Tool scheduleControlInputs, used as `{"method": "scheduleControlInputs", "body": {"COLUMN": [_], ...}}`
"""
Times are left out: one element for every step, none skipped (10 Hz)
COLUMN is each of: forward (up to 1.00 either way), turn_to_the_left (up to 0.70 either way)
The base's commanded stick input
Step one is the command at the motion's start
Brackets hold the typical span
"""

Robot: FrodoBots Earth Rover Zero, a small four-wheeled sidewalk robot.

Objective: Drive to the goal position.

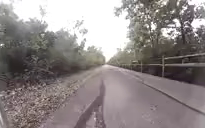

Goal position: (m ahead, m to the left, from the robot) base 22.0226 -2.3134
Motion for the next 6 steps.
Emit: {"method": "scheduleControlInputs", "body": {"forward": [0.7, 0.7, 0.7, 0.7, 0.7, 0.7], "turn_to_the_left": [0.0, 0.0, 0.0, 0.0, 0.0, 0.0]}}
